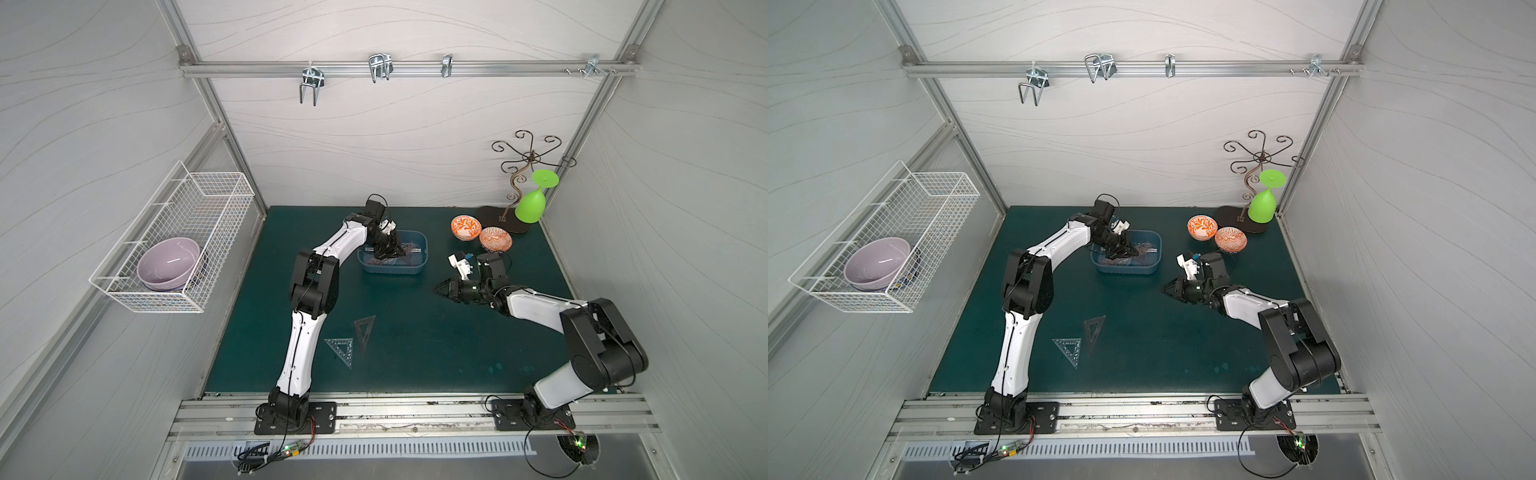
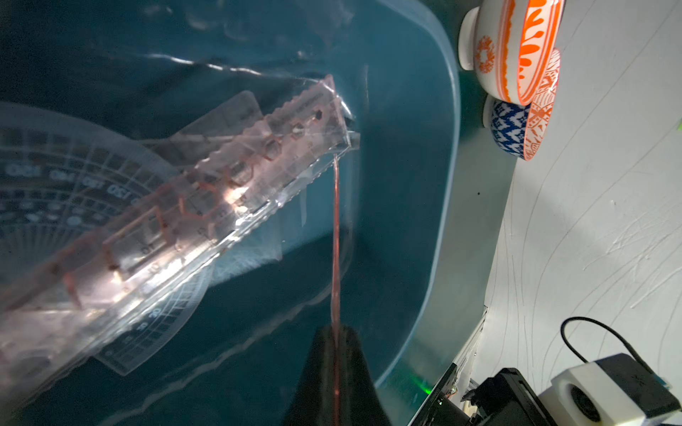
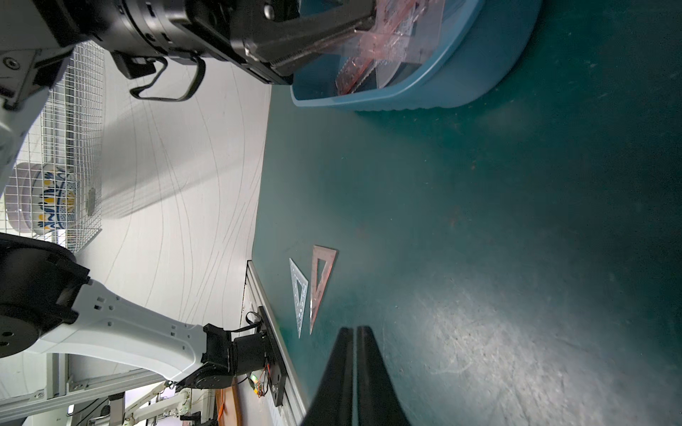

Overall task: Put the scattered rulers into the storage box
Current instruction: Place the ruler in the storage box.

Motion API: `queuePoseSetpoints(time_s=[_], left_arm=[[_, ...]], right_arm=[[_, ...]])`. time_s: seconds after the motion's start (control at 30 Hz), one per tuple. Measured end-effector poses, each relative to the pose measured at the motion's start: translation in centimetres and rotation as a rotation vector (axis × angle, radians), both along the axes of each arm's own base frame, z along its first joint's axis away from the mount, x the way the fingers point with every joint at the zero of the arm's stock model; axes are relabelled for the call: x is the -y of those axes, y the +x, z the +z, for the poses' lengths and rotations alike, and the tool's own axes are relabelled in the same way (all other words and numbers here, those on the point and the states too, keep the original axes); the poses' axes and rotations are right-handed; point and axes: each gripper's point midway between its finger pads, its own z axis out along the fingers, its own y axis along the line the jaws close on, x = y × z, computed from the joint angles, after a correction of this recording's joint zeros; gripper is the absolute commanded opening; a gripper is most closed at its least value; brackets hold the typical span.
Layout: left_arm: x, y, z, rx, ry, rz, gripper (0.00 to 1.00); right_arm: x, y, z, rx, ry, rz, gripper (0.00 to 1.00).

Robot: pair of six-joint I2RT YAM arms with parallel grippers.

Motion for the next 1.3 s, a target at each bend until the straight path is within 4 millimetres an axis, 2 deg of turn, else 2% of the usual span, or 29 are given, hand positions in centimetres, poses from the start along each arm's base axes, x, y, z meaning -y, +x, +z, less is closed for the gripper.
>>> queuePoseSetpoints(time_s=[0.5, 0.6, 0.93, 1.07, 1.17, 1.3], left_arm=[[-0.2, 0.1, -1.0, -0.008, 0.021, 0.005, 0.04], [-0.2, 0.1, -1.0, -0.008, 0.021, 0.004, 0.11], [-0.9, -0.3, -0.6, -0.009, 0.057, 0.009, 0.49], [-1.5, -0.3, 1.5, 0.036, 0.084, 0.018, 0.60], [-1.9, -0.2, 4.6, 0.102, 0.088, 0.027, 0.69], [-2.5, -0.8, 9.6, 0.204, 0.072, 0.040, 0.70]], right_arm=[[0.1, 0.0, 0.2, 0.006, 0.002, -0.003, 0.10], [0.2, 0.0, 0.2, 0.005, 0.002, -0.005, 0.10], [0.5, 0.1, 0.6, 0.016, 0.007, -0.013, 0.11], [0.7, 0.2, 1.1, 0.030, 0.012, -0.019, 0.12], [0.7, 0.2, 1.9, 0.050, 0.019, -0.020, 0.13], [0.8, -0.1, 3.1, 0.088, 0.017, -0.024, 0.14]])
